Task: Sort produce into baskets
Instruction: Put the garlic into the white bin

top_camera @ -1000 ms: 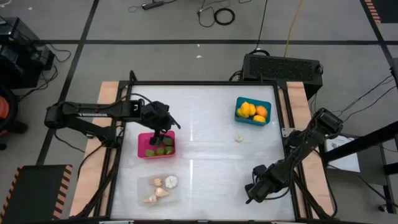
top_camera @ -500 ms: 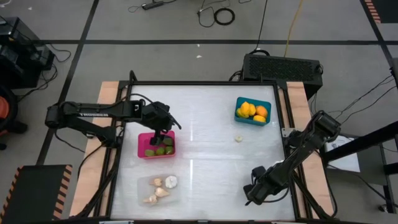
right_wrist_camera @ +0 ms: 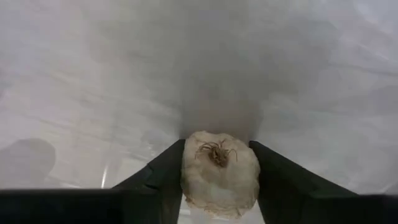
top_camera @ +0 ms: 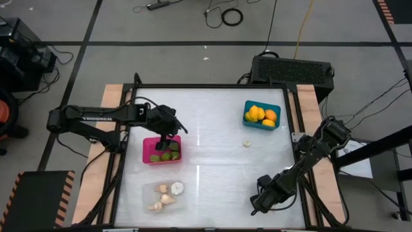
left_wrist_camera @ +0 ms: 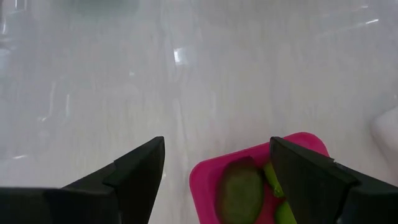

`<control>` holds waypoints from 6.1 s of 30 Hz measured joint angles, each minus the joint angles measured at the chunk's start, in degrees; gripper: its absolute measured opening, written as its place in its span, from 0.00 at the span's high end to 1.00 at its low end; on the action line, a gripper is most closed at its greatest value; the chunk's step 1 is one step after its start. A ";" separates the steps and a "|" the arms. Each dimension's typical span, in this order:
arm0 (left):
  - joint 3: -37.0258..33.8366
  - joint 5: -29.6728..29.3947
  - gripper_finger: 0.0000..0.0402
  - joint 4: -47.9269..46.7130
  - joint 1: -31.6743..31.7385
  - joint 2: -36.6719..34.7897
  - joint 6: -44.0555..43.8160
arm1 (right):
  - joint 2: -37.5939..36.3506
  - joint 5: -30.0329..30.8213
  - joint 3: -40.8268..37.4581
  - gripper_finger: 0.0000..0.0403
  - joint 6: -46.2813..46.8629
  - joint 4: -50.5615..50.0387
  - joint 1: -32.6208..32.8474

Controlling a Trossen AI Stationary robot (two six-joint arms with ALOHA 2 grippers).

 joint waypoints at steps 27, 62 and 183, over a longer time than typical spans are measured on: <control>0.00 0.42 0.26 -4.69 -2.38 -0.04 -1.94 | 22.01 16.38 13.32 0.68 -73.27 73.81 -24.80; -0.02 -0.02 0.26 -4.42 -2.38 -0.07 -1.51 | 23.50 5.92 48.02 0.43 -91.07 6.89 -29.41; -0.02 0.55 0.26 2.22 -2.23 -0.04 1.36 | 6.26 50.36 -1.00 0.70 -36.82 1.21 -38.06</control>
